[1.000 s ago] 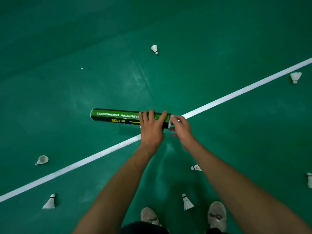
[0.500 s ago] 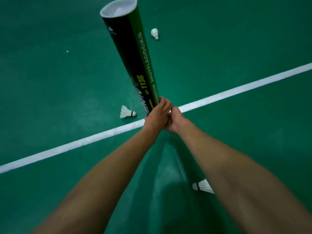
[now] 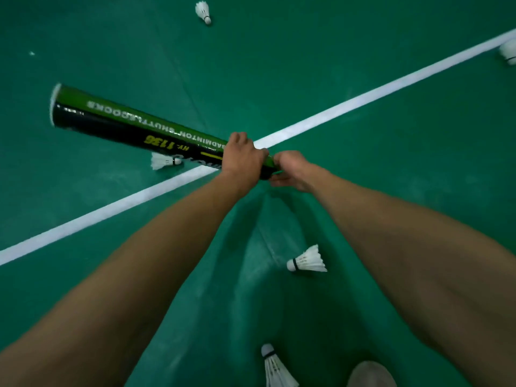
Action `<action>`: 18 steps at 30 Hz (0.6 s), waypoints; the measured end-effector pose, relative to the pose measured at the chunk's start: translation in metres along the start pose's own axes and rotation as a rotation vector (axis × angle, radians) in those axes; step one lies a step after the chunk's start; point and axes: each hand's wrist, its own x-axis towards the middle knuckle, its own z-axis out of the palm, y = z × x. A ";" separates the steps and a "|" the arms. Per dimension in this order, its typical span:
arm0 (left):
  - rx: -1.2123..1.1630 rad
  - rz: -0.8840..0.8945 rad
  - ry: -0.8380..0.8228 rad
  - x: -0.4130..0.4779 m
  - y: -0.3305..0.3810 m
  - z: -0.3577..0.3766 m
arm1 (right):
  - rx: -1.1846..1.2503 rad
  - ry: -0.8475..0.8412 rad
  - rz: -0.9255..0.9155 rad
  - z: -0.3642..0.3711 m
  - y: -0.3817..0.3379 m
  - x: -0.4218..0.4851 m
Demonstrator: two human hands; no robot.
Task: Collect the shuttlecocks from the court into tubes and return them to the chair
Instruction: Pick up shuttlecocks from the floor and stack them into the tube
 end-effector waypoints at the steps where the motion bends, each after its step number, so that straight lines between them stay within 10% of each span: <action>1: -0.064 -0.020 -0.021 -0.003 0.003 0.004 | -0.176 0.031 -0.009 0.000 0.008 -0.001; 5: -0.221 -0.090 -0.061 -0.014 0.003 0.030 | -0.765 -0.052 -0.059 -0.009 0.043 -0.005; 11: -0.386 -0.177 0.008 -0.015 -0.017 0.055 | -1.539 -0.458 0.348 -0.010 0.053 -0.043; 18: -0.693 -0.307 0.103 -0.019 -0.014 0.051 | -1.785 -0.232 0.113 0.019 0.113 -0.058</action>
